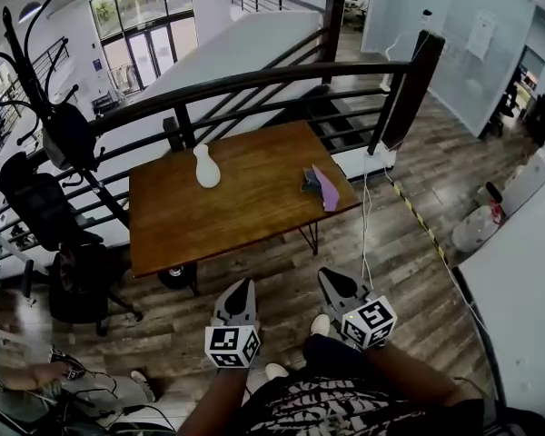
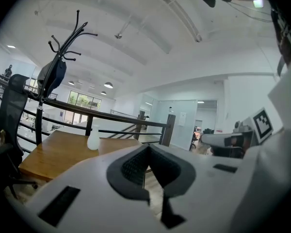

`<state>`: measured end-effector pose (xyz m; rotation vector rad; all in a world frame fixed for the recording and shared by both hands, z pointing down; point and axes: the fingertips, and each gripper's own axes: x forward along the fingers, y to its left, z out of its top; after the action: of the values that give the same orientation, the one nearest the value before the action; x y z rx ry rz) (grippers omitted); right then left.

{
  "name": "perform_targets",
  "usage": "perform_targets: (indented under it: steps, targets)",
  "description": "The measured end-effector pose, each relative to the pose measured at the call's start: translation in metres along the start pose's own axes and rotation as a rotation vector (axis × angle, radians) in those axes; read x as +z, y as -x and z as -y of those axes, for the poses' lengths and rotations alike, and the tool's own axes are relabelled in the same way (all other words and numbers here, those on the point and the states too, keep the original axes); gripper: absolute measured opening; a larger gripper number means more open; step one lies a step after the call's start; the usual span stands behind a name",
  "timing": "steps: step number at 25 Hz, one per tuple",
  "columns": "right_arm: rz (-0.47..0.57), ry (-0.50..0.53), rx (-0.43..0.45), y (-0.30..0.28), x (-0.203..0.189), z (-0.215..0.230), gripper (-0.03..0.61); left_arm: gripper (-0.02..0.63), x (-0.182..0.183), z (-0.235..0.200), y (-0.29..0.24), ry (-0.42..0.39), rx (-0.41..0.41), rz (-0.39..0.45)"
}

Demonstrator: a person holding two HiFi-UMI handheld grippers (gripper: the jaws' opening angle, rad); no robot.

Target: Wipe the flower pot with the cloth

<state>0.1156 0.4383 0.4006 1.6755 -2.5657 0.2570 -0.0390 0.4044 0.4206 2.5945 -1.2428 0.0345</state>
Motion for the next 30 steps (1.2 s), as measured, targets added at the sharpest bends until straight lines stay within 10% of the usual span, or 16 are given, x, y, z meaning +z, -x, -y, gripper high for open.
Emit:
perform_targets:
  steps: [14, 30]
  targets:
    - [-0.007, -0.062, -0.016, -0.087, 0.007, 0.087, 0.000, -0.002, 0.002, -0.043, -0.098, -0.014, 0.023, -0.091]
    - [-0.030, -0.087, 0.043, -0.193, 0.036, 0.286, 0.000, -0.002, 0.028, -0.035, -0.331, -0.033, 0.053, -0.135]
